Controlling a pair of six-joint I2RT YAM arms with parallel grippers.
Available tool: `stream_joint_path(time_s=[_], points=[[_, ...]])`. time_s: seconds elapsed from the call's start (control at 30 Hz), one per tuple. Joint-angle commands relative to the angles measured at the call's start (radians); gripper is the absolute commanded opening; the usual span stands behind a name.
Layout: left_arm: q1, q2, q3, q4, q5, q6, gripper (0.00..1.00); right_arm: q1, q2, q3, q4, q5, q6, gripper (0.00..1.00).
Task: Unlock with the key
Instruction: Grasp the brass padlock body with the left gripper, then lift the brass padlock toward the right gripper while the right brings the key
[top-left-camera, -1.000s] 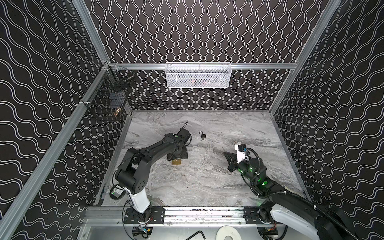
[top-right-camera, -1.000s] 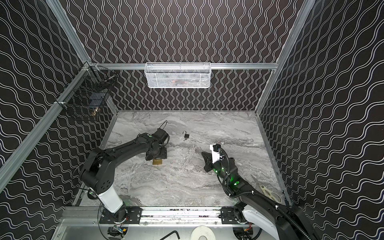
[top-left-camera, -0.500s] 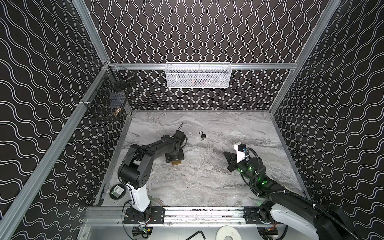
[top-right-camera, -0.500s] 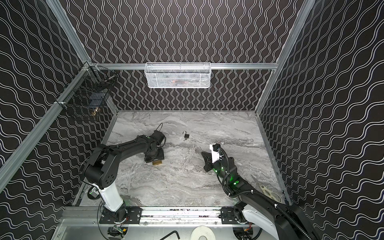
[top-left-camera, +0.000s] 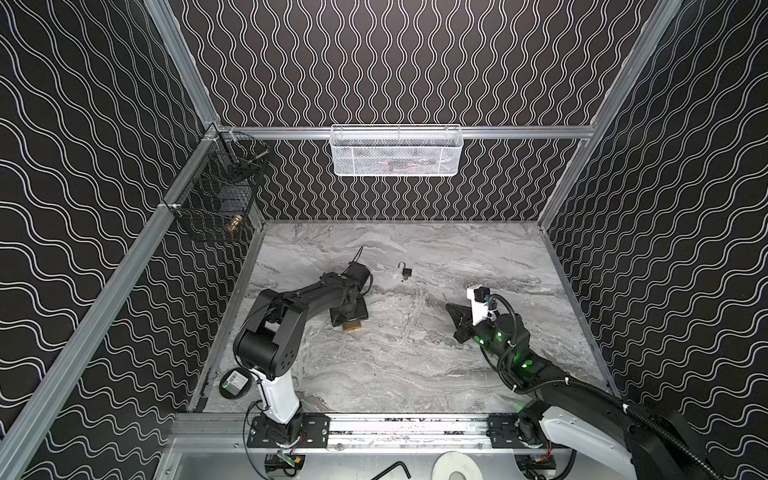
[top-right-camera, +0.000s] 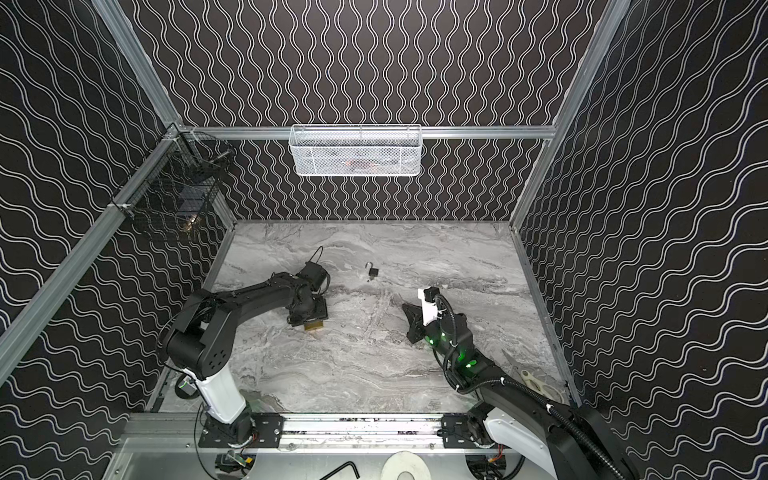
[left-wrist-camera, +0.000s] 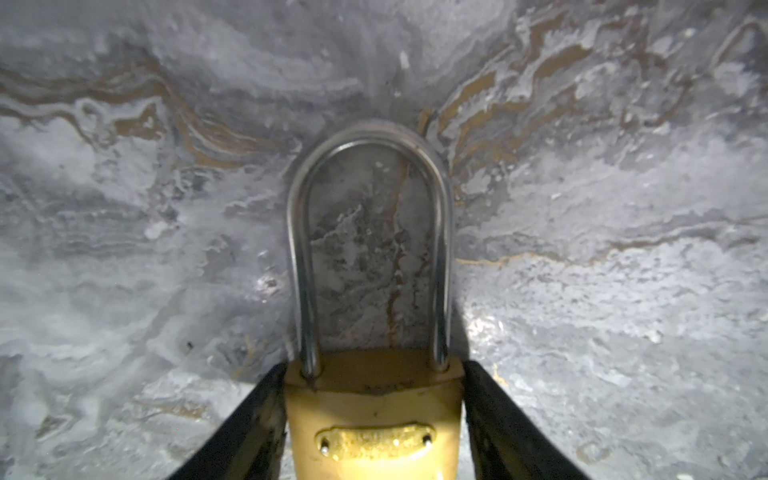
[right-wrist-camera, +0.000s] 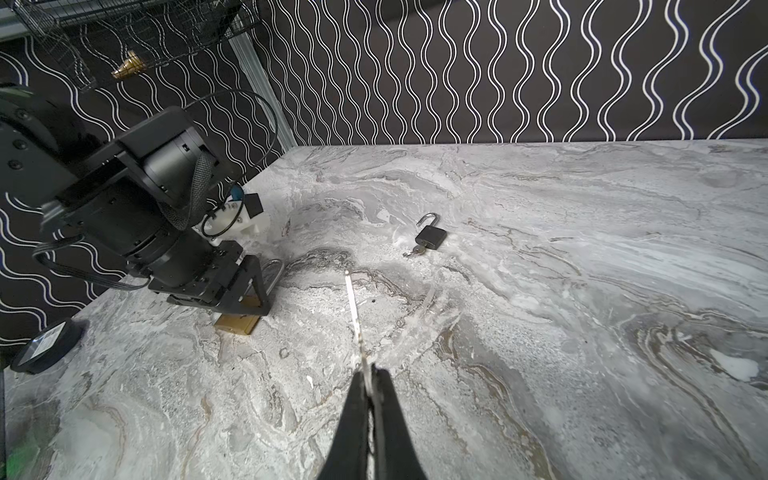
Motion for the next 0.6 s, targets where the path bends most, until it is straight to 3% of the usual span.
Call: stream_joint_path(time_s=[0.0, 0.2, 0.57], points=[[0.002, 0.011, -0.026, -0.016, 0.039, -0.033, 0.61, 0.001, -0.012, 0.000, 0.040, 0.003, -0.005, 0.00], [0.002, -0.028, -0.024, 0.006, 0.043, -0.030, 0.47, 0.000, -0.006, 0.000, 0.044, 0.002, -0.002, 0.00], [-0.006, -0.144, -0.045, 0.128, 0.083, -0.083, 0.43, 0.000, 0.038, 0.023, 0.042, -0.057, -0.017, 0.00]])
